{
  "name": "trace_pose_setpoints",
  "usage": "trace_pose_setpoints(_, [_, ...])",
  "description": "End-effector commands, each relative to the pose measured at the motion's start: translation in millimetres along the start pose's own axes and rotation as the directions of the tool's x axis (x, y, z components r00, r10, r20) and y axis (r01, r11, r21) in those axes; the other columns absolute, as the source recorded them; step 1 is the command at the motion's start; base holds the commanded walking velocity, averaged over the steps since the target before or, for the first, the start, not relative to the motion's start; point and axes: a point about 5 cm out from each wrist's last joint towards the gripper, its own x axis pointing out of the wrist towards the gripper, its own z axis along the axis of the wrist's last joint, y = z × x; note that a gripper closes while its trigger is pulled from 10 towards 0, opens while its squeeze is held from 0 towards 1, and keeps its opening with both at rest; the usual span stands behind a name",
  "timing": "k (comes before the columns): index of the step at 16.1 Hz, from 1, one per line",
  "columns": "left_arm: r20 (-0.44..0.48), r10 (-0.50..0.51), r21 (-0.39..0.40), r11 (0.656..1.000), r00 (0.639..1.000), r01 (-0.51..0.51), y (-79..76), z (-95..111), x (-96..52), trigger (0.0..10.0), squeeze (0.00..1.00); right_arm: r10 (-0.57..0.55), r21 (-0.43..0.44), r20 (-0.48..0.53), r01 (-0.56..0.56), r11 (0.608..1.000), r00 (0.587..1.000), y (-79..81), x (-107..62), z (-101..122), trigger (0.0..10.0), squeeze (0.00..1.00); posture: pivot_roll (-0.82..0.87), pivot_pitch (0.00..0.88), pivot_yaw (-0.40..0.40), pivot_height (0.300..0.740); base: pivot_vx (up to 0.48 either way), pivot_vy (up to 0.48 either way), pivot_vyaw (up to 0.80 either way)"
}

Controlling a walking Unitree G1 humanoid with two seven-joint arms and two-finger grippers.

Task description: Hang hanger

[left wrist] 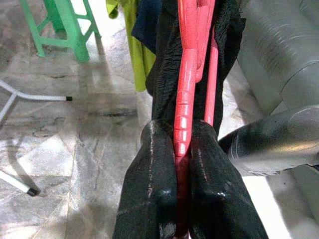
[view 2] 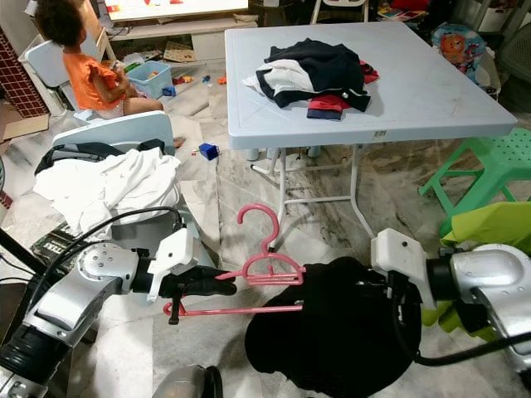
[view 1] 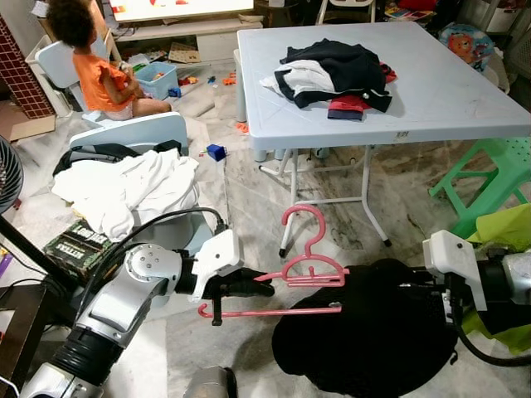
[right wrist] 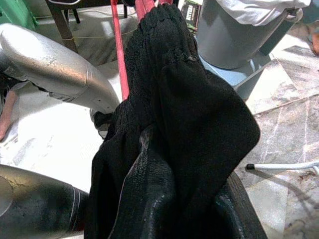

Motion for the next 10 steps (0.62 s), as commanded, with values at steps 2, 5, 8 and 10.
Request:
trace_pose_setpoints(2, [0.063, 0.051, 0.014, 0.999, 0.997, -0.052, 3.2, 8, 2.9, 0.0, 0.0, -0.02, 0.008, 0.079, 0.019, 1.0, 0.997, -12.6, 8.7, 10, 10.0, 1.0, -0.06, 0.01, 0.031, 0.74, 0.0, 0.0, 0.0])
trace_pose_setpoints(5, [0.111, 0.118, 0.018, 0.993, 0.987, -0.121, 5.3, 11, 6.6, 0.0, 0.0, -0.173, -0.066, 0.12, 0.182, 0.981, 0.978, -34.6, 14.6, 17, 10.0, 1.0, -0.06, 0.005, 0.024, 0.74, 0.0, 0.0, 0.0])
trace_pose_setpoints(8, [0.155, 0.177, 0.015, 0.983, 0.972, -0.181, 7.3, 14, 9.9, 0.0, 0.0, -0.228, -0.089, 0.154, 0.244, 0.966, 0.961, -43.3, 21.6, 24, 10.0, 1.0, -0.06, 0.003, 0.023, 0.74, 0.0, 0.0, 0.0])
trace_pose_setpoints(10, [0.168, 0.19, 0.011, 0.981, 0.967, -0.195, 8.0, 14, 10.6, 0.0, 0.0, -0.278, -0.071, 0.174, 0.293, 0.953, 0.945, -49.4, 22.8, 25, 10.0, 1.0, -0.06, 0.002, 0.022, 0.74, 0.0, 0.0, 0.0])
